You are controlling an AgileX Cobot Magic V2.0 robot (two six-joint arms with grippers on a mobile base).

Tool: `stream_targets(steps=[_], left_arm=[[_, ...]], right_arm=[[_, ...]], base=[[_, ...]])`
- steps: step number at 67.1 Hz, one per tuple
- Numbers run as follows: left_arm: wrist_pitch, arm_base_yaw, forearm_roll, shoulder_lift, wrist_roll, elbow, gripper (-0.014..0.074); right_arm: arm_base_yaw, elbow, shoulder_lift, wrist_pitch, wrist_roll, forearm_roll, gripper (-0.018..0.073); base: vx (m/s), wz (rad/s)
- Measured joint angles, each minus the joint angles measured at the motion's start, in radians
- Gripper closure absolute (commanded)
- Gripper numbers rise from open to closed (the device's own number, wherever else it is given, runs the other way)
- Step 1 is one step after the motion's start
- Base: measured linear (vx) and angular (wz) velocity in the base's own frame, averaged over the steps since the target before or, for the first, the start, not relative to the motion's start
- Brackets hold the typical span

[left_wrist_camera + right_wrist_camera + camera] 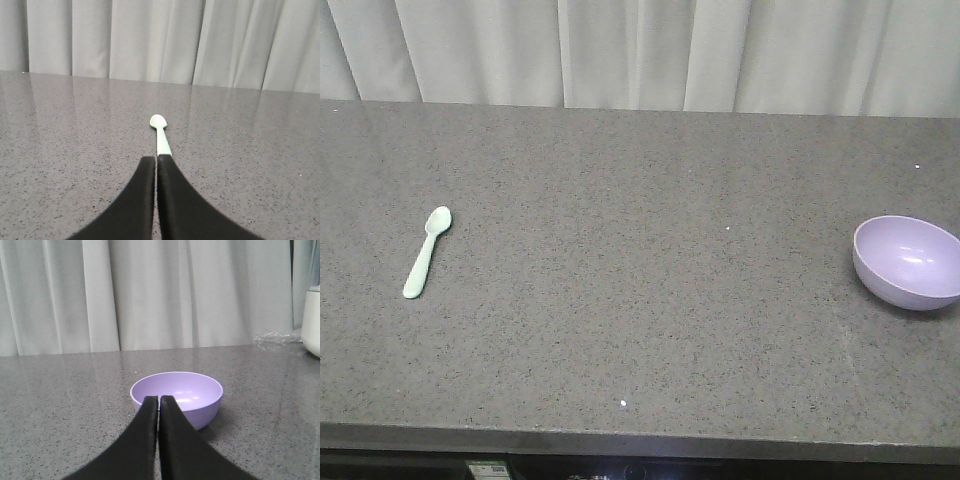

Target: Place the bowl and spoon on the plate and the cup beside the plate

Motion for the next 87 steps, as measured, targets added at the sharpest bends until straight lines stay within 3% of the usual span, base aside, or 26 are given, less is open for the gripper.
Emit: stream_targets(steps=[87], left_arm=[[0.000,0.000,0.000,0.000,0.000,0.000,0.0603]], right_arm=[[0.000,0.000,0.000,0.000,0.000,0.000,0.0561]], base=[[0.00,0.00]])
